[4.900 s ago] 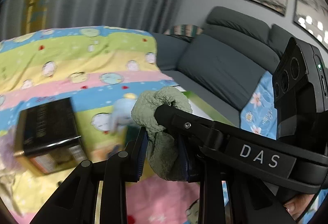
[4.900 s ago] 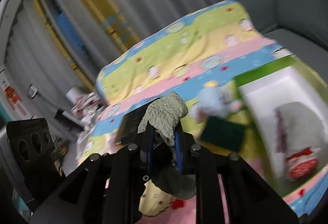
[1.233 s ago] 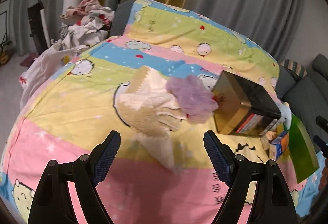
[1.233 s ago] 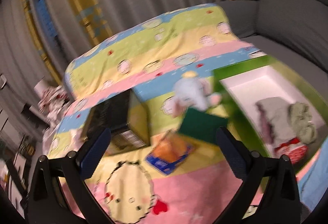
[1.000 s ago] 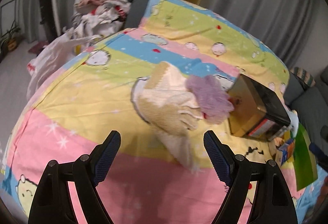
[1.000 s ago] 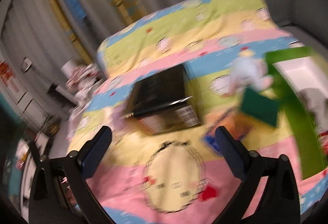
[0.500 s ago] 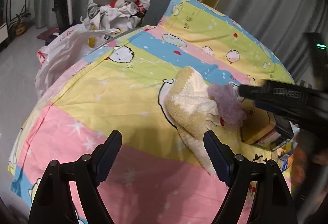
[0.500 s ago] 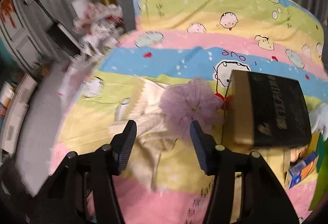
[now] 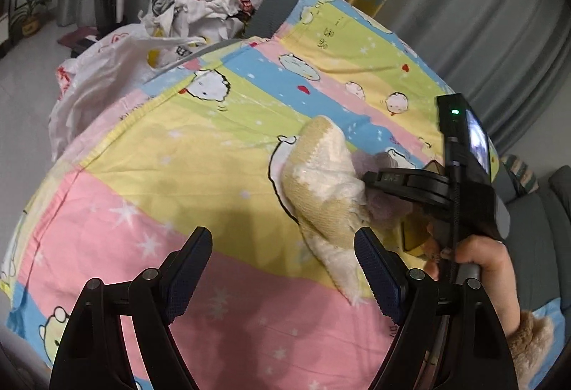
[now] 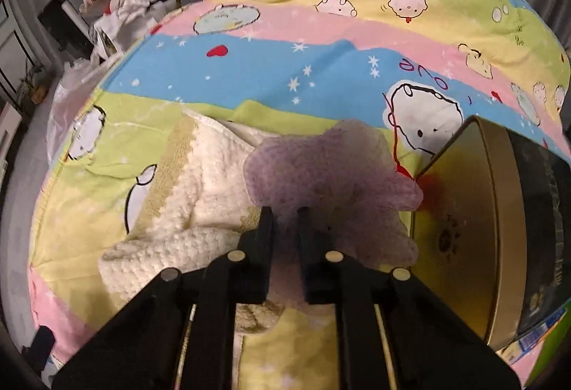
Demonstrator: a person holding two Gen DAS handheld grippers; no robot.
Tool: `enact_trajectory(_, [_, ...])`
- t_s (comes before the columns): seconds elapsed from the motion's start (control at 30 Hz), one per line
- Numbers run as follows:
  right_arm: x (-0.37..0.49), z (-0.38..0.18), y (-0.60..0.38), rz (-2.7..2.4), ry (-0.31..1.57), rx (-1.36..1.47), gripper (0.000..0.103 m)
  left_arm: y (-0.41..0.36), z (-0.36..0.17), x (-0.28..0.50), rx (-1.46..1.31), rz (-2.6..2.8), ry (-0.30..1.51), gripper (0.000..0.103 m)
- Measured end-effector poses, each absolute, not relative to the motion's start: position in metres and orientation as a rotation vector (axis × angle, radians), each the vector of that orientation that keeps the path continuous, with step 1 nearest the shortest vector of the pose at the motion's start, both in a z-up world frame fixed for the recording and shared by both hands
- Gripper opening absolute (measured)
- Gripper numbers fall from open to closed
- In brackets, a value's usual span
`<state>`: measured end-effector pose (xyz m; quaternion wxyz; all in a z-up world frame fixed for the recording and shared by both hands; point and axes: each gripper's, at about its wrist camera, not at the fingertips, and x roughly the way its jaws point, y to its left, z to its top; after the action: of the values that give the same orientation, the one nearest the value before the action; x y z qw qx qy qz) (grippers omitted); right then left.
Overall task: Organize soft objects
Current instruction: 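Grasp the lavender mesh bath puff with the right gripper, then lift the lavender puff and carry it toward the green box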
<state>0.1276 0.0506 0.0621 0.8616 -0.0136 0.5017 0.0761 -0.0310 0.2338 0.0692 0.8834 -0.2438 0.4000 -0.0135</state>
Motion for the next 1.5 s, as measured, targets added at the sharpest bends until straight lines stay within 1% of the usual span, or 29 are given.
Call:
enact_trajectory(0.17, [0.086, 0.095, 0.033, 0.285, 0.977, 0.067, 0.010, 0.229, 0.071, -0.031, -0.485, -0.014, 0.834, 0.083])
enact_trajectory(0.33, [0.027, 0.133, 0.011, 0.359, 0.890, 0.057, 0.010, 0.221, 0.070, -0.031, -0.473, -0.035, 0.842, 0.083])
enact_trajectory(0.43, [-0.005, 0.144, -0.006, 0.371, 0.848, 0.042, 0.010, 0.216, 0.070, -0.032, -0.464, -0.039, 0.849, 0.083])
enact_trajectory(0.57, [-0.038, 0.136, -0.019, 0.358, 0.862, -0.022, 0.010, 0.208, 0.069, -0.034, -0.447, -0.054, 0.860, 0.083])
enact_trajectory(0.67, [-0.056, 0.114, -0.022, 0.351, 0.906, -0.068, 0.010, 0.200, 0.068, -0.034, -0.430, -0.075, 0.873, 0.083])
enact_trajectory(0.73, [-0.062, 0.097, -0.020, 0.355, 0.946, -0.095, 0.013, 0.192, 0.068, -0.035, -0.417, -0.091, 0.888, 0.083])
enact_trajectory(0.8, [-0.065, 0.083, -0.019, 0.370, 1.006, -0.089, 0.019, 0.186, 0.067, -0.035, -0.403, -0.118, 0.908, 0.083])
enact_trajectory(0.83, [-0.066, 0.078, -0.021, 0.388, 1.029, -0.062, 0.030, 0.183, 0.066, -0.036, -0.401, -0.133, 0.915, 0.083])
enact_trajectory(0.87, [-0.067, 0.077, -0.025, 0.403, 1.039, -0.026, 0.051, 0.180, 0.066, -0.038, -0.399, -0.154, 0.926, 0.083])
enact_trajectory(0.93, [-0.072, 0.082, -0.035, 0.397, 1.009, 0.030, 0.070, 0.174, 0.065, -0.041, -0.392, -0.188, 0.943, 0.083])
enact_trajectory(1.0, [-0.074, 0.091, -0.050, 0.357, 0.957, 0.059, 0.072, 0.165, 0.064, -0.045, -0.366, -0.227, 0.962, 0.083])
enact_trajectory(1.03, [-0.075, 0.094, -0.055, 0.333, 0.943, 0.075, 0.075, 0.160, 0.063, -0.048, -0.350, -0.250, 0.973, 0.083])
enact_trajectory(1.13, [-0.068, 0.095, -0.081, 0.286, 0.947, 0.203, 0.080, 0.147, 0.057, -0.052, -0.336, -0.299, 1.003, 0.083])
enact_trajectory(1.27, [-0.056, 0.082, -0.096, 0.351, 1.007, 0.368, 0.081, 0.119, 0.049, -0.058, -0.308, -0.429, 1.065, 0.083])
enact_trajectory(1.4, [-0.046, 0.067, -0.080, 0.425, 1.059, 0.396, 0.080, 0.095, 0.037, -0.060, -0.325, -0.537, 1.122, 0.083])
enact_trajectory(1.43, [-0.044, 0.062, -0.075, 0.464, 1.068, 0.411, 0.077, 0.091, 0.033, -0.059, -0.330, -0.544, 1.143, 0.083])
enact_trajectory(1.47, [-0.041, 0.057, -0.070, 0.500, 1.088, 0.427, 0.072, 0.087, 0.030, -0.058, -0.318, -0.531, 1.147, 0.082])
enact_trajectory(1.5, [-0.038, 0.051, -0.069, 0.511, 1.113, 0.435, 0.068, 0.085, 0.031, -0.059, -0.301, -0.521, 1.130, 0.079])
